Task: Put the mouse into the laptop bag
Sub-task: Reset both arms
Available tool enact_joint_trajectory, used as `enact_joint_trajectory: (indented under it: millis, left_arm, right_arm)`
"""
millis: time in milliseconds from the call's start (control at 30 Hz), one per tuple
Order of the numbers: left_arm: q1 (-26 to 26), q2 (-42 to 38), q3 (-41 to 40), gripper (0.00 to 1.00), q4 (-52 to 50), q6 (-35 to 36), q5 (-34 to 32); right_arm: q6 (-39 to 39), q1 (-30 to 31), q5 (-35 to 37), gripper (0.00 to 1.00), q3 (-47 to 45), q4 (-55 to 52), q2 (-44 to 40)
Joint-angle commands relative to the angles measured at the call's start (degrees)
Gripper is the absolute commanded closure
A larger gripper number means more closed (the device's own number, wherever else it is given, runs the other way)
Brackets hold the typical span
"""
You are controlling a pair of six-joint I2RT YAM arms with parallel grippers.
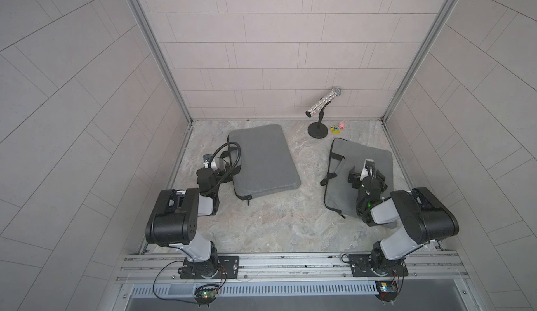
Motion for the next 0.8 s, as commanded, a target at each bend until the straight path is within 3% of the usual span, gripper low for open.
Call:
enact_joint_trajectory:
  millis: [0,133,233,333,400,500,767]
  left_arm:
    - [0.1,0.2,0.0,0.00,1.6,0.6,1.3]
    - [0.1,0.2,0.0,0.00,1.6,0.6,1.2]
    - [0.0,0.2,0.0,0.00,1.4,0.7,1.1]
    - [0.0,0.1,0.1,0.00,1.4,0.7,1.1]
    - [0.0,0.2,0.1,0.00,1.4,0.6,1.1]
    - [-0.1,0.1,0.1,0.00,1.3,0.7,1.1]
    - [0.0,0.1,0.2,0.00,1.3,0.7,0.9]
  right_arm:
    - [1.4,-0.6,-0.3,0.00,4.0,0.6,0.7]
    - [-0.2,1.5,0.9,0.00,12.0,-19.0,-2.1]
    - [-1.2,1.5,1.0,0.00,10.0,-10.0,0.6]
    - [-1.1,1.6,-0.1,0.00,11.0,-15.3,-1.2]
    - [-1.8,1.6,-0.2,0.00,10.0,-10.9,0.3]
    - [-2.2,1.7,-2.2,0.00,11.6,-15.1,-0.4]
    - [-2.1,1.6,-2.4,0.00,11.7,-14.4,0.3]
